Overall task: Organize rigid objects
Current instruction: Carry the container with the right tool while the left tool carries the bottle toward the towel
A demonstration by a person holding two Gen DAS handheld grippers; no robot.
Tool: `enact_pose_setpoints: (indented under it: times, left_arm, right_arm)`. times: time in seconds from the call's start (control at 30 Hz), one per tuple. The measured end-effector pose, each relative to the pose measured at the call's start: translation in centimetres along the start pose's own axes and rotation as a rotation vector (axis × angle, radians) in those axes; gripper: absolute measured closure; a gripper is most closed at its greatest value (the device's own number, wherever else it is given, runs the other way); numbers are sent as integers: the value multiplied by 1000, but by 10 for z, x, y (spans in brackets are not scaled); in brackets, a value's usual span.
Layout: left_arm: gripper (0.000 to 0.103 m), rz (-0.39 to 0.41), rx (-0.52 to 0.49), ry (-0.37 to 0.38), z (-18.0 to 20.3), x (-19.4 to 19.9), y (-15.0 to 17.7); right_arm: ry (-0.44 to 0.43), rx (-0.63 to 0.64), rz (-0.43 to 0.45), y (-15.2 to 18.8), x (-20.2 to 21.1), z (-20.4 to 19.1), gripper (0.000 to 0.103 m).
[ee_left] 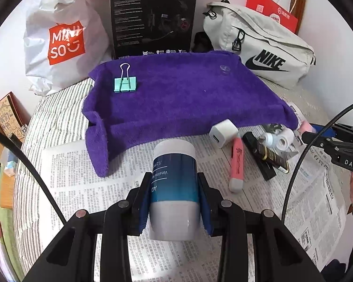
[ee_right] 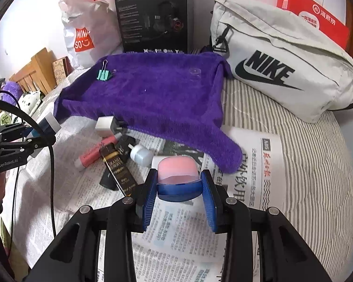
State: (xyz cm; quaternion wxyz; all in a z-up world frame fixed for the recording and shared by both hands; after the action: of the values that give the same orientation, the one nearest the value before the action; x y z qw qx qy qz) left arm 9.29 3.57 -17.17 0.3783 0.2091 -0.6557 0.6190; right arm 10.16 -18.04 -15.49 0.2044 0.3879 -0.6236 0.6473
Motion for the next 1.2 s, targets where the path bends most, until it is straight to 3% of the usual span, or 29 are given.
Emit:
enact_pose_setpoints:
  times: [0.7,1.2]
  left_arm:
    - [69,56,74,-14,-38,5,-57]
    - [69,27,110,-2,-55,-32,-81]
  right_arm:
    - [5,10,81,-69,0,8,66]
    - [27,-1,72,-99,-31,19,66]
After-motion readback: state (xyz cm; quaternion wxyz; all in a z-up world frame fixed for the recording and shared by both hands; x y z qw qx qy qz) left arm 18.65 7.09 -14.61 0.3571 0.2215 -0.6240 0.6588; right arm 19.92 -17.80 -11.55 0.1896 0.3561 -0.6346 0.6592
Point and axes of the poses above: each gripper's, at about its wrist camera, not at the fingertips, and x roughly against the way its jaws point, z to its right, y to its underside, the point moved 9 cm from there along -x, roughly the way its jaws point, and after that the axes turned 9 degrees about z, right-handed, at the moved point
